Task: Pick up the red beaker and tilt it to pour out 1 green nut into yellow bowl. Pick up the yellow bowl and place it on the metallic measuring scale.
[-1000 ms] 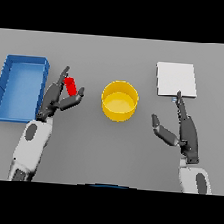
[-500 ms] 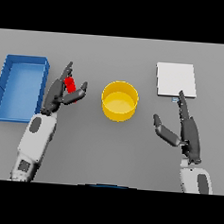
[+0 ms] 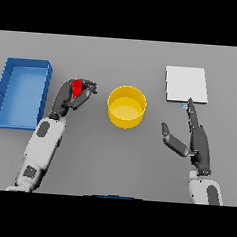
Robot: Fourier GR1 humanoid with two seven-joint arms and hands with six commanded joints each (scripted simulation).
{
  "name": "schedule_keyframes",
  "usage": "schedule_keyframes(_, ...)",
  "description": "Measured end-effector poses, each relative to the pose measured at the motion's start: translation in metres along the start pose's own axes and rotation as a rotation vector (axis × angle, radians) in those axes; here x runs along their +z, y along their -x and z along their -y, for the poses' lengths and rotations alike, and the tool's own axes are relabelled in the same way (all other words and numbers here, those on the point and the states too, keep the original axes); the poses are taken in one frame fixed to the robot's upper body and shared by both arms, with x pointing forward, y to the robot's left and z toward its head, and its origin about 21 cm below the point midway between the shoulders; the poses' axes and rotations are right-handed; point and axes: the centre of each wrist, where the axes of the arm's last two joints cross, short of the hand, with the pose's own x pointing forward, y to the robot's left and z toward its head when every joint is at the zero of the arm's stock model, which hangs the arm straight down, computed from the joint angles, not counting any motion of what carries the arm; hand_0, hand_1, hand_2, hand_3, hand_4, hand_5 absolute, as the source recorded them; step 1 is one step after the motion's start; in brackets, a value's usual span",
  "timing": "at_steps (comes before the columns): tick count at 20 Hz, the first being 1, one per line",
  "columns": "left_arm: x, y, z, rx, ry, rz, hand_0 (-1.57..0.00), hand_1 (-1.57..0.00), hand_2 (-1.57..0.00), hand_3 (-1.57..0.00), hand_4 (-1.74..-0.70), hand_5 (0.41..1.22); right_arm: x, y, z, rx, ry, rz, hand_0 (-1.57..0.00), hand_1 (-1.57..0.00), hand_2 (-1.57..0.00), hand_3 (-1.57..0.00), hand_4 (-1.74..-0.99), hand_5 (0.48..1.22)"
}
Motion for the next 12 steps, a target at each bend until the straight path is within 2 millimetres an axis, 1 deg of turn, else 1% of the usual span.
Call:
schedule_keyframes(1,0.000,0.000,0.001,0.009,0.002,-0.006,-1.38,-1.39,-1.40,-1.33,-1.51,1.162,-0.001,0.000,-0.002,-0.005,-0.001,-0.007,0.00,0.00,0.00,0.00,-1.257,0.645)
schedule_keyframes(2,-0.001,-0.002,0.003,0.005,-0.001,-0.017,-1.42,-1.42,-1.43,-1.38,-1.55,1.159,-0.002,0.000,0.001,0.001,0.006,-0.007,0.00,0.00,0.00,0.00,-1.258,0.644)
schedule_keyframes(4,0.000,-0.002,0.002,0.028,-0.025,0.000,-1.47,-1.48,-1.48,-1.45,-1.62,1.140,-0.003,-0.001,0.000,-0.009,0.009,-0.010,0.00,0.00,0.00,0.00,-1.260,0.643)
schedule_keyframes(6,-0.003,-0.011,-0.001,0.059,-0.057,0.051,-1.51,-1.51,-1.51,-1.49,-1.66,1.128,-0.006,-0.005,0.004,-0.002,0.014,0.013,0.00,0.00,0.00,0.00,-1.258,0.646)
schedule_keyframes(7,-0.003,-0.014,0.002,0.076,-0.067,0.072,-1.52,-1.52,-1.52,-1.51,-1.68,1.122,-0.004,-0.003,0.005,0.009,0.014,0.001,0.00,0.00,0.00,0.00,-1.258,0.646)
schedule_keyframes(8,-0.003,-0.018,-0.001,0.084,-0.082,0.084,-1.53,-1.53,-1.53,-1.52,-1.69,1.118,-0.003,0.000,0.003,0.011,0.011,-0.004,0.00,0.00,0.00,0.00,-1.259,0.647)
schedule_keyframes(9,-0.003,-0.023,0.003,0.078,-0.083,0.101,-1.54,-1.54,-1.54,-1.53,-1.70,1.114,-0.002,-0.001,0.000,0.008,0.007,0.002,0.00,0.00,0.00,0.00,-1.259,0.649)
schedule_keyframes(10,-0.003,-0.028,-0.003,0.067,-0.090,0.112,-1.55,-1.55,-1.55,-1.54,-1.71,1.114,-0.003,0.001,0.003,0.019,0.009,-0.002,0.00,0.00,0.00,0.00,-1.263,0.652)
schedule_keyframes(11,-0.004,-0.037,-0.004,0.047,-0.078,0.139,-1.55,-1.55,-1.55,-1.54,-1.72,1.114,-0.004,0.000,0.005,0.023,0.012,0.005,0.00,0.00,0.00,0.00,-1.263,0.654)
schedule_keyframes(12,-0.003,-0.042,-0.003,0.017,-0.063,0.148,-1.55,-1.56,-1.56,-1.55,-1.72,1.114,0.000,0.001,0.002,0.021,0.003,0.016,0.00,0.00,0.00,0.00,-1.262,0.658)
